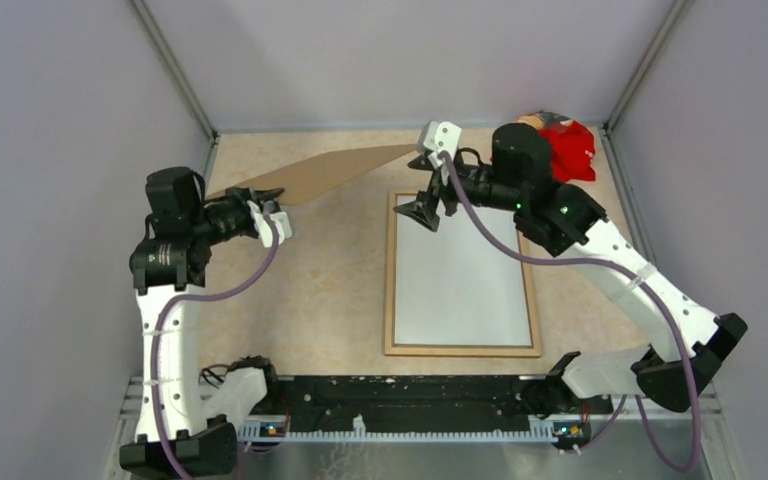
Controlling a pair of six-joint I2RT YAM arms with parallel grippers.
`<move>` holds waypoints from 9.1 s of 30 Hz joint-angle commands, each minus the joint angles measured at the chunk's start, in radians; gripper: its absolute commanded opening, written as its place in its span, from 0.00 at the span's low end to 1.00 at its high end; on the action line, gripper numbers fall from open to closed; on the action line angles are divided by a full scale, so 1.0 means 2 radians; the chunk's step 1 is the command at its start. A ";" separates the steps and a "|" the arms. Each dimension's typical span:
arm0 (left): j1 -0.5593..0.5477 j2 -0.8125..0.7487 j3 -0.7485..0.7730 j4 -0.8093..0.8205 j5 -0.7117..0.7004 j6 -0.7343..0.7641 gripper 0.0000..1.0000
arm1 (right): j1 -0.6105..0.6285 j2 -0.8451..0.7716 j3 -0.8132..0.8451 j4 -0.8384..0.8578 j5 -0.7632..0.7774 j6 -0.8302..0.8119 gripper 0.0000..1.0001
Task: Put the photo into the frame
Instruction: Pick up the photo frame item at the center of the board, then turn over the photo frame item on the photo frame, then adjust the photo frame at the center of the board.
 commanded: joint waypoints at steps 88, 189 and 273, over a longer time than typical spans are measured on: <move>-0.016 0.059 -0.091 0.141 -0.034 -0.400 0.99 | -0.295 0.024 -0.045 0.121 -0.033 0.640 0.00; -0.156 0.165 -0.158 0.169 -0.124 -0.437 0.98 | -0.373 -0.039 -0.586 0.568 -0.001 0.676 0.00; -0.145 0.499 0.011 0.115 -0.114 -0.523 0.21 | 0.164 0.255 -0.395 0.621 0.232 0.461 0.56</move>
